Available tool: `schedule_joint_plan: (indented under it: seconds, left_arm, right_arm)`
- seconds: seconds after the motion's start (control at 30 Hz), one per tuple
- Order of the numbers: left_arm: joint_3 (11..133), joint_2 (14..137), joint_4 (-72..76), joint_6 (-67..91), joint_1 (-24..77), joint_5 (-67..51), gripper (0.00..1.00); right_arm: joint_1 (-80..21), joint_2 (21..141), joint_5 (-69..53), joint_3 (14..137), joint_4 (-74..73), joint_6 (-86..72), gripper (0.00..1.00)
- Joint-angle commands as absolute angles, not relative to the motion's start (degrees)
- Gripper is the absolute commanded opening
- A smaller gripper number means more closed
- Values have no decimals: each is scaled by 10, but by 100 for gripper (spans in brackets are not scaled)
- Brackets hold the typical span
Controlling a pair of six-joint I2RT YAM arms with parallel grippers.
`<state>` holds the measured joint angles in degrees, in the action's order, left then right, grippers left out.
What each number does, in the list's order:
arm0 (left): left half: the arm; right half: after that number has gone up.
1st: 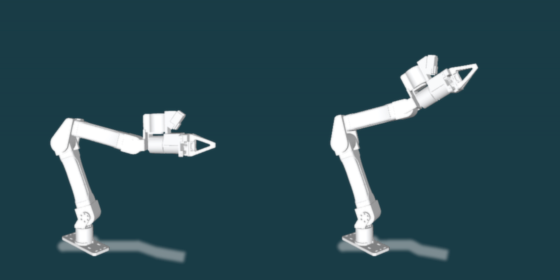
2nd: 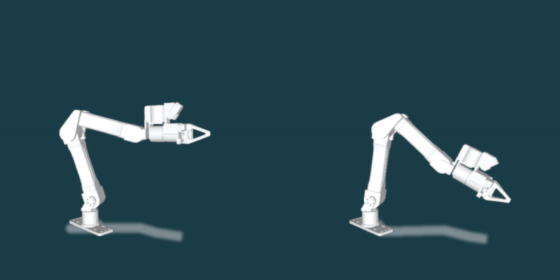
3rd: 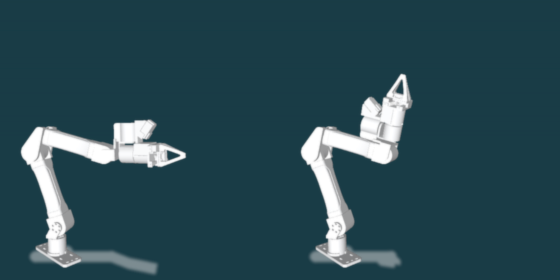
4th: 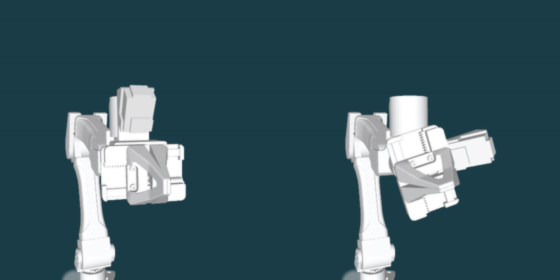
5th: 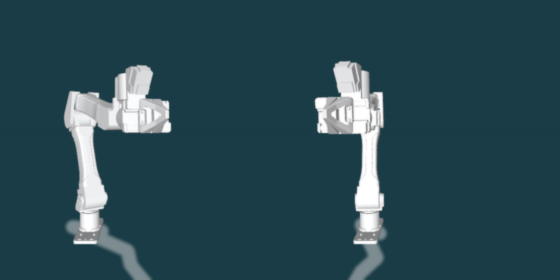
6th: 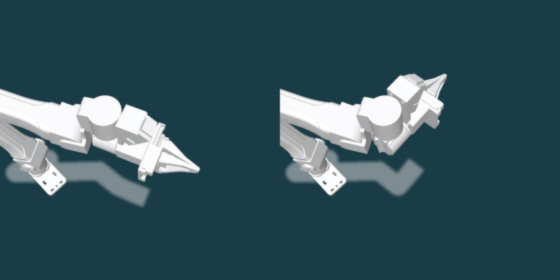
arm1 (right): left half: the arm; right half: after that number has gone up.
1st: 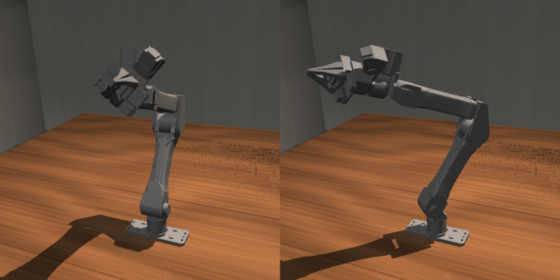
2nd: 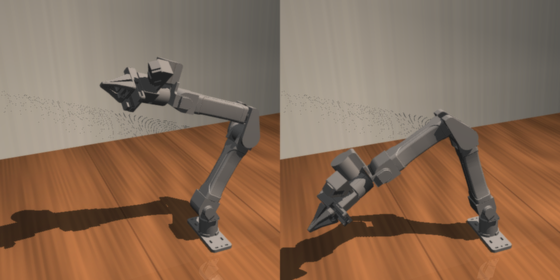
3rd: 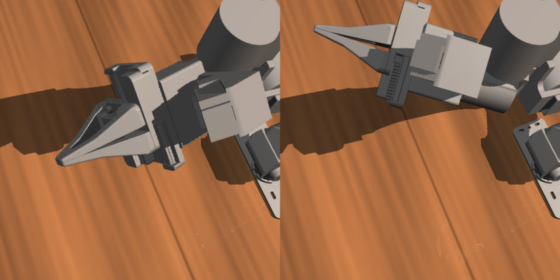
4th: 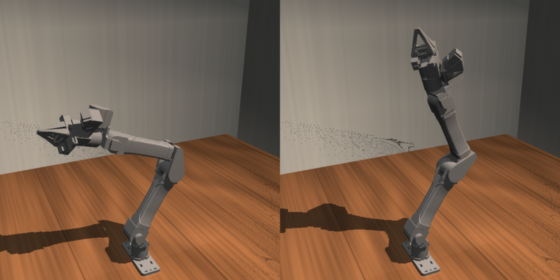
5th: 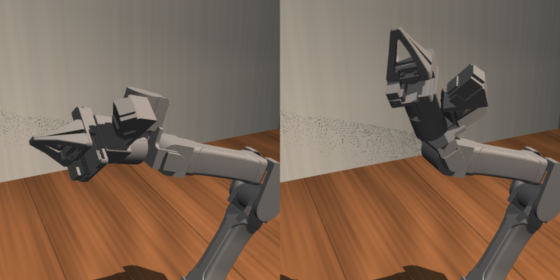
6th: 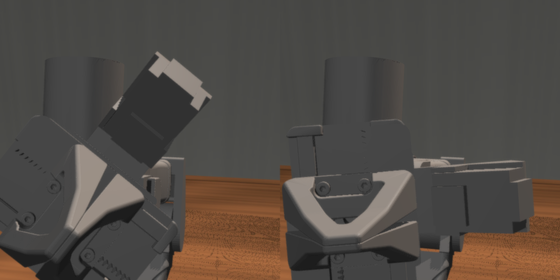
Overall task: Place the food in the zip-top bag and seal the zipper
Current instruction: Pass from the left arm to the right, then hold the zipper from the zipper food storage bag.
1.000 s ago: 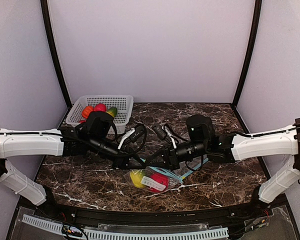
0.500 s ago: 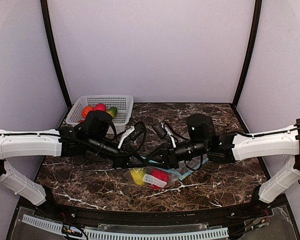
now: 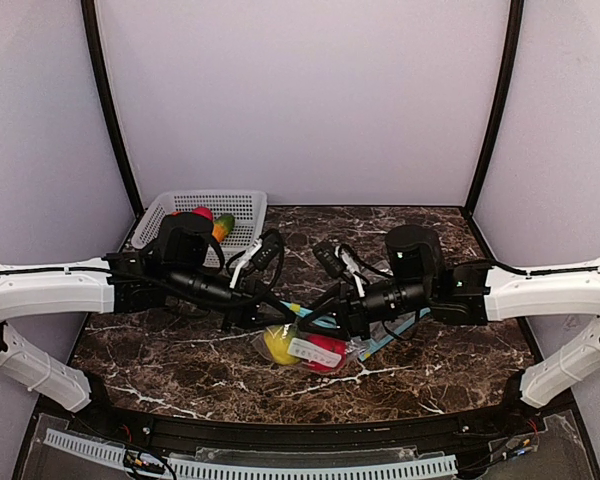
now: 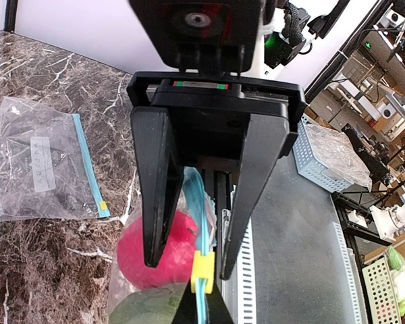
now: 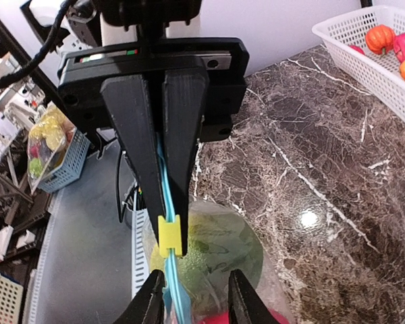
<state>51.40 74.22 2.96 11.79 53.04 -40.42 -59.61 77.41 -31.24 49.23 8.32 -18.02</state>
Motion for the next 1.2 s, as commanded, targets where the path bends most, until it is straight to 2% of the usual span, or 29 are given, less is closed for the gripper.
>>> schedule_joint_plan:
  seconds: [0.0,0.3,0.33,0.43,0.5,0.63,0.67,0.73,0.83,1.0,1.03,1.1,1.13,1.17]
  left_arm:
    - [523,732,40,123,531,-425,1]
    - [527,749,39,128,531,-456,1]
    - [527,751,38,128,531,-457,1]
    - [528,755,35,127,530,-458,1]
    - [533,756,32,127,530,-456,1]
    - [542,759,30,129,530,-454,28]
    - [545,760,31,130,530,-452,39]
    - [550,761,32,129,529,-449,52]
    - [555,761,33,129,529,-442,57]
    - [559,762,34,125,525,-428,52]
    - [559,763,34,124,524,-427,47]
    - [558,764,35,124,520,-425,45]
    - [558,764,35,124,518,-422,48]
    - [557,764,35,124,514,-421,58]
  right_arm:
    - [-600,765,-299,487,81,-168,29]
    - [-600,777,-303,505,88,-161,22]
    - [-600,779,-305,507,89,-160,19]
    - [-600,783,-309,511,88,-158,0]
    - [-600,782,-310,511,86,-158,0]
    - [-600,782,-314,509,84,-157,0]
    - [-600,783,-315,509,83,-157,0]
    - [-600,783,-317,507,82,-157,0]
    - [-600,784,-321,507,80,-159,0]
    - [-600,787,-335,507,80,-159,0]
    - [-600,787,-339,507,81,-160,0]
    - [-600,789,-351,509,82,-161,0]
    - [-600,790,-360,510,82,-162,0]
    - [-600,791,-370,511,82,-164,0]
